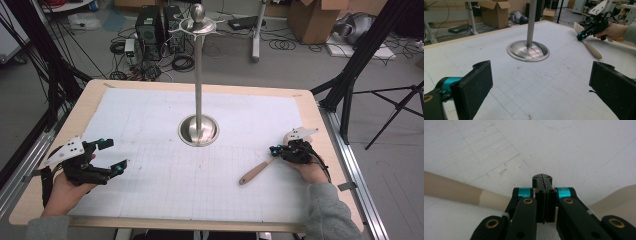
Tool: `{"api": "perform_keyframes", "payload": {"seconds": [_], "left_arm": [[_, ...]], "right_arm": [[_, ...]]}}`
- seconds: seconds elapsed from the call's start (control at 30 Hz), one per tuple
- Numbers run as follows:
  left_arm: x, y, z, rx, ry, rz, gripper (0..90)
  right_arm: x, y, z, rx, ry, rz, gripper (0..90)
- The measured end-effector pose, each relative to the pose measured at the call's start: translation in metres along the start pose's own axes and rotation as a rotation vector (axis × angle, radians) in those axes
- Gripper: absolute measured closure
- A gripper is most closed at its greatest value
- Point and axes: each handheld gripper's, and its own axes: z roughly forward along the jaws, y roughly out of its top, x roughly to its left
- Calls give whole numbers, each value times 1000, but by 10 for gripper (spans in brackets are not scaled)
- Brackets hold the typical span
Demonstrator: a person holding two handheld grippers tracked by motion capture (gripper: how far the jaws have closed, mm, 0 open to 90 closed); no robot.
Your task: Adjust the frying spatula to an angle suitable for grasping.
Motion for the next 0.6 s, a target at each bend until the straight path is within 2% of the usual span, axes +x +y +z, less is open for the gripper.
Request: {"api": "perform_keyframes", "payload": {"seconds": [0.03,0.13,0.43,0.6], "left_arm": [[0,0,-2,-2,4,0,55],[0,0,-5,-5,10,-2,54],[1,-1,-13,-17,21,-4,54],[1,-1,-14,-20,19,-8,54]], "right_arm": [[-1,-1,-1,-4,9,23,900],[1,-1,-1,6,-4,40,900],[9,-1,-7,49,-7,46,900],[16,-12,-15,24,7,77,900]]}}
